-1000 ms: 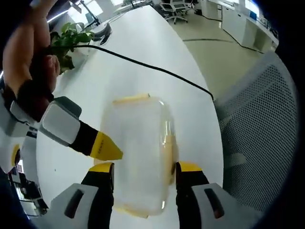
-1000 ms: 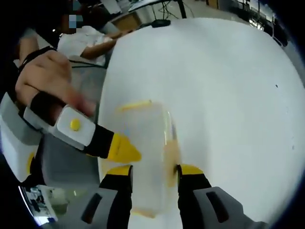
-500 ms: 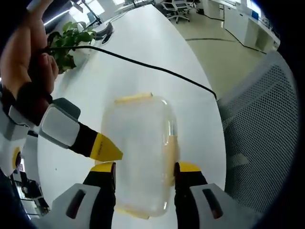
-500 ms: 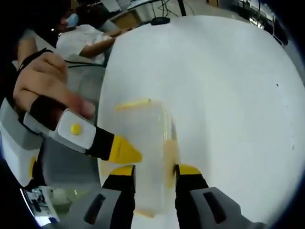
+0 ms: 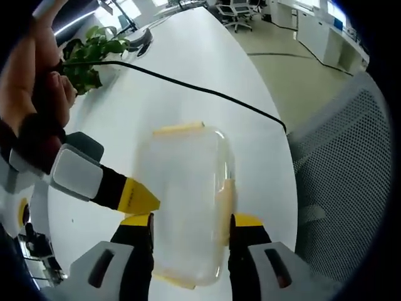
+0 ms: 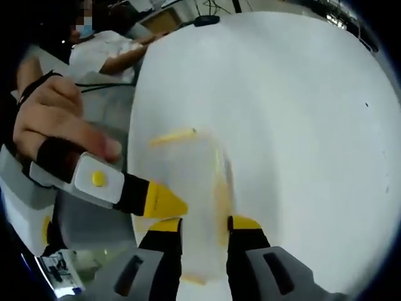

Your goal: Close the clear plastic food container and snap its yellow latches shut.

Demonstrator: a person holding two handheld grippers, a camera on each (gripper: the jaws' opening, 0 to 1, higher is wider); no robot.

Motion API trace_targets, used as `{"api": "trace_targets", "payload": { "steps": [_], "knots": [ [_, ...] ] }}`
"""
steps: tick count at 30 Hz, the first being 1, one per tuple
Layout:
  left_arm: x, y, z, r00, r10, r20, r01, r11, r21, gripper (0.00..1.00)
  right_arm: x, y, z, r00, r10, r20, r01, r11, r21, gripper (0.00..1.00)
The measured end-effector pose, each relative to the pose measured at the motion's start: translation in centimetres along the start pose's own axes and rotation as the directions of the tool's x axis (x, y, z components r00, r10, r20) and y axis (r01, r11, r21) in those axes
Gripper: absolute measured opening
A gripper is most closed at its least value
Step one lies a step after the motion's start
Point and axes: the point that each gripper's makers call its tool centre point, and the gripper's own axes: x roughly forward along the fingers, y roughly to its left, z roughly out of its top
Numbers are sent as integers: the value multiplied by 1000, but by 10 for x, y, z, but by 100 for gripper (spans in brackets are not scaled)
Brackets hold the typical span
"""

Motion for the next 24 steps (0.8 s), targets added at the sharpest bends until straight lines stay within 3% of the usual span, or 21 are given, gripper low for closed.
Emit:
{"api": "trace_targets", "payload": {
  "steps": [5,15,19,22,24],
  "knots": [
    [-1,-1,0,1000,12,2,-12,1000,6,46,-2,-1,-3,999,5,46,-5,1000,11,27],
    [-5,1,0,1000,20,3,-20,999,37,48,-5,-3,-4,1000,-9,27,10,999,-31,28],
    [-11,-6,5,999,-27,41,28,999,-36,45,-8,0,-3,999,-15,29,18,995,-100,28],
    [-20,-9,11,994,-58,91,66,994,-84,60,-15,4,-2,998,-29,52,33,996,-81,41],
    [-23,-13,9,992,-86,93,94,991,-90,67,-19,3,0,995,-47,85,55,994,-91,46]
  ]
}}
